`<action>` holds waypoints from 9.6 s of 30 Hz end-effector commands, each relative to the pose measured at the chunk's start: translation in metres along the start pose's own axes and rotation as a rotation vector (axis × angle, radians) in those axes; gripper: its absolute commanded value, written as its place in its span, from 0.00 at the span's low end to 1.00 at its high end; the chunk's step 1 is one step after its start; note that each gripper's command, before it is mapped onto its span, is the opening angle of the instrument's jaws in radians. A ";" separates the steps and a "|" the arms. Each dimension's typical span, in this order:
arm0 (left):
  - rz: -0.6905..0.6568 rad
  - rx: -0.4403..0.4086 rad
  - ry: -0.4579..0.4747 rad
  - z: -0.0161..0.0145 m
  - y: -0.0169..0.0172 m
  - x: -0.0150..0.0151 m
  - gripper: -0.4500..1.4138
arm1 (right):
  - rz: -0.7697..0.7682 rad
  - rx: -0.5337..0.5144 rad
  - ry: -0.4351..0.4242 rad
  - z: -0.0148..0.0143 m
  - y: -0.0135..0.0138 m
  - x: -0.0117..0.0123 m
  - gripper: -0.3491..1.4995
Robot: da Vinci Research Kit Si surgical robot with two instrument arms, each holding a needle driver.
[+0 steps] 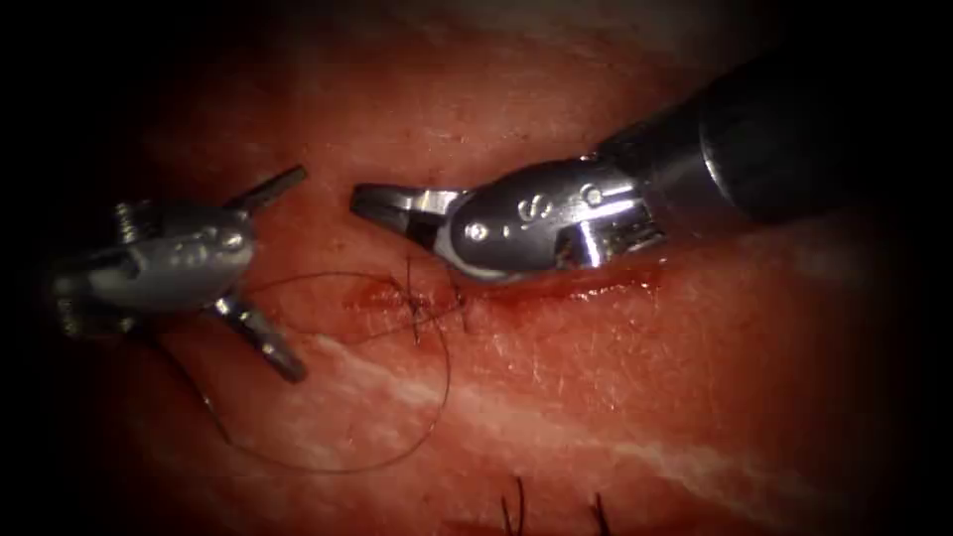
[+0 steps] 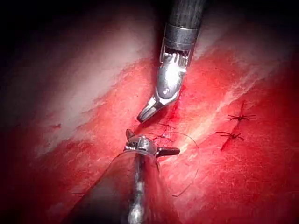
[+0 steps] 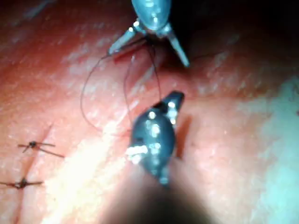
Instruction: Wound Closure
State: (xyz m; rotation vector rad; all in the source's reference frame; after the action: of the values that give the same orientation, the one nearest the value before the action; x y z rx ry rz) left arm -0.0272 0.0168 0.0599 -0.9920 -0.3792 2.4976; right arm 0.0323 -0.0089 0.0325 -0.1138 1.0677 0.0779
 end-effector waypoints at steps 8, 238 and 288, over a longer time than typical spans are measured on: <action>-0.005 0.110 -0.150 -0.0002 0.0005 -0.0005 0.74 | 0.006 -0.017 -0.025 -0.0045 -0.0018 -0.0017 0.20; -0.255 -0.672 0.207 0.0114 -0.0065 0.0068 0.00 | 0.167 0.058 0.445 -0.0122 0.0006 -0.0079 0.66; -0.268 -0.961 0.255 0.0120 -0.0048 0.0048 0.00 | 0.146 0.030 0.600 -0.0060 0.0003 -0.0030 0.65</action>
State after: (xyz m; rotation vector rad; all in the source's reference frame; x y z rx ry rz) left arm -0.0367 0.0225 0.0667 -1.4352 -1.5814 1.8633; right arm 0.0252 -0.0086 0.0316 -0.0336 1.6759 0.1642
